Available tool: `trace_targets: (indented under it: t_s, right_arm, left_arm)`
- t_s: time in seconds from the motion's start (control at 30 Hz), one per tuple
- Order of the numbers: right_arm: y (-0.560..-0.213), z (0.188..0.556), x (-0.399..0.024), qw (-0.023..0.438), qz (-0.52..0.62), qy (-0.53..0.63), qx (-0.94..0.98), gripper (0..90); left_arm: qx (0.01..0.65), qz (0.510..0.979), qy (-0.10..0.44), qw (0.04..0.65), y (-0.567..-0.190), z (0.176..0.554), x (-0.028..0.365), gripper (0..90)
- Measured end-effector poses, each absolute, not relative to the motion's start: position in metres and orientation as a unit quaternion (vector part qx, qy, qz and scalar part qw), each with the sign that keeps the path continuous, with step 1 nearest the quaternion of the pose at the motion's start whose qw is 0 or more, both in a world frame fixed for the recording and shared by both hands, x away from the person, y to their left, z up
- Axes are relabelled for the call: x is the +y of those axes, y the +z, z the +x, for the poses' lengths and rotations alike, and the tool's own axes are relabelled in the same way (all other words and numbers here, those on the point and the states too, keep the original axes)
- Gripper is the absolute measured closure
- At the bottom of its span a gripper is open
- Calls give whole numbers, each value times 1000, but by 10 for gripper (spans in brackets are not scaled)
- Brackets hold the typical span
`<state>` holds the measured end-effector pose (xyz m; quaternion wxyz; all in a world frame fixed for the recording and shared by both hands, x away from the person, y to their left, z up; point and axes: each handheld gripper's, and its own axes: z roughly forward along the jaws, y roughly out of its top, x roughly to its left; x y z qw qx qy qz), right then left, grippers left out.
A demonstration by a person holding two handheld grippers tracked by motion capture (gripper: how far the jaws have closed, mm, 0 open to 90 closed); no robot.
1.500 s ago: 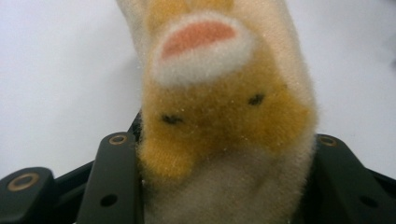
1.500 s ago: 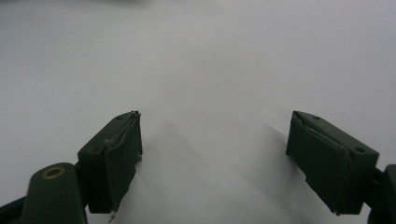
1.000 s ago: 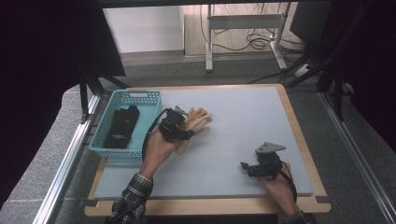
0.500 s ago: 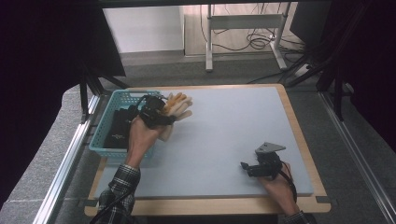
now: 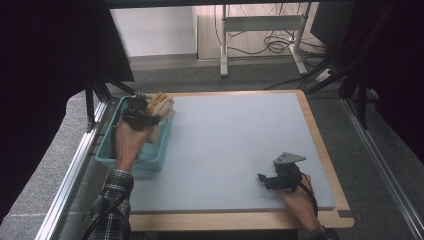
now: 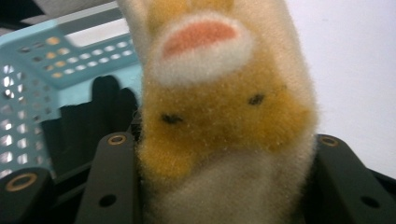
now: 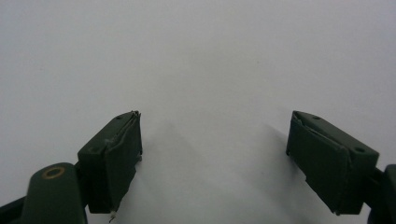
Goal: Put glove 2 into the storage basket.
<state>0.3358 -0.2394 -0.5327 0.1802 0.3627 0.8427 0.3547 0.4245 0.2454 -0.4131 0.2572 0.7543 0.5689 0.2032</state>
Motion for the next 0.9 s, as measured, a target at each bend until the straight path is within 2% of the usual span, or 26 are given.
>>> trace_targets:
  t_s: [0.4, 0.9]
  right_arm:
    - [-533, 336, -239, 180, 363, 355, 843, 175]
    - [-533, 336, -239, 180, 363, 355, 842, 175]
  left_arm:
    - [606, 740, 194, 218, -437, 440, 270, 486]
    - [611, 759, 138, 176, -489, 471, 255, 472]
